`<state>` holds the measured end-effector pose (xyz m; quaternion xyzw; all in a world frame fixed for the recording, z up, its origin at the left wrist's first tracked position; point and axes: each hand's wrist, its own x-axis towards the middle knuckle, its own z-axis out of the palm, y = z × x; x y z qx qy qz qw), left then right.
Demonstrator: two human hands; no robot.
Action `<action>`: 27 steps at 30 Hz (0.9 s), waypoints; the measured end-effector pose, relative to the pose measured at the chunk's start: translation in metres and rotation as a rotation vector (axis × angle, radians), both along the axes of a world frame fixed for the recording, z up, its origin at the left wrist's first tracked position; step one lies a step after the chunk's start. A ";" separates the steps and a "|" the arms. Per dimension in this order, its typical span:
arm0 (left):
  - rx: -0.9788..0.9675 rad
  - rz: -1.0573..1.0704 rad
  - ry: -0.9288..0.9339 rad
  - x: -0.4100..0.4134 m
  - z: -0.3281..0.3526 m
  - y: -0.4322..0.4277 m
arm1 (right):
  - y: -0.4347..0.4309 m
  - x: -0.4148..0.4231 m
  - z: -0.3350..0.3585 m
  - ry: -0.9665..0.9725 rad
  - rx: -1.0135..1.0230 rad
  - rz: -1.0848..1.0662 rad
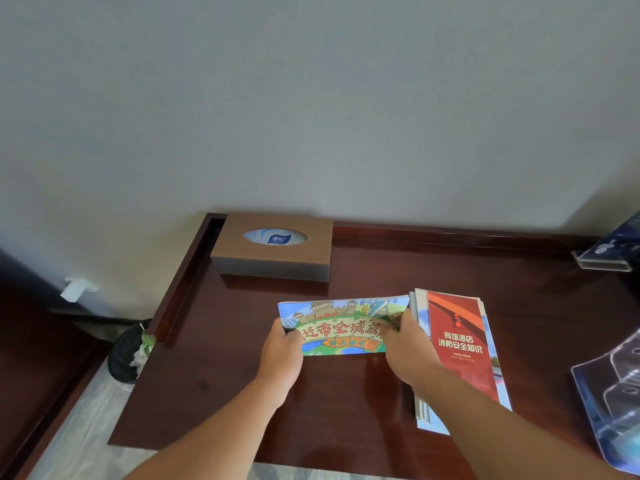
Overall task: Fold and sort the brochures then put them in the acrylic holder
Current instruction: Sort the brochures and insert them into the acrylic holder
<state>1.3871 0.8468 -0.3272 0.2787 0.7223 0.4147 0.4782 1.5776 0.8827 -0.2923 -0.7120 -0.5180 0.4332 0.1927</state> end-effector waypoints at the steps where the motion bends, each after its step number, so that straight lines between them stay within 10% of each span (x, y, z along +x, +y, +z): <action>1: -0.003 -0.012 -0.003 -0.001 0.000 0.000 | 0.002 0.001 0.001 -0.015 -0.005 0.015; 9: -0.152 -0.176 0.360 -0.008 -0.009 -0.008 | -0.002 0.002 -0.012 -0.239 -0.147 0.144; 15: -0.156 -0.402 1.197 -0.001 -0.018 -0.016 | -0.019 -0.005 -0.029 -0.520 -0.003 0.429; 20: 0.149 -0.885 1.150 0.023 -0.035 0.003 | -0.010 -0.011 -0.039 -0.684 0.008 0.846; 27: 0.263 -0.838 1.264 0.033 -0.062 -0.002 | -0.010 -0.015 -0.056 -0.671 0.060 0.805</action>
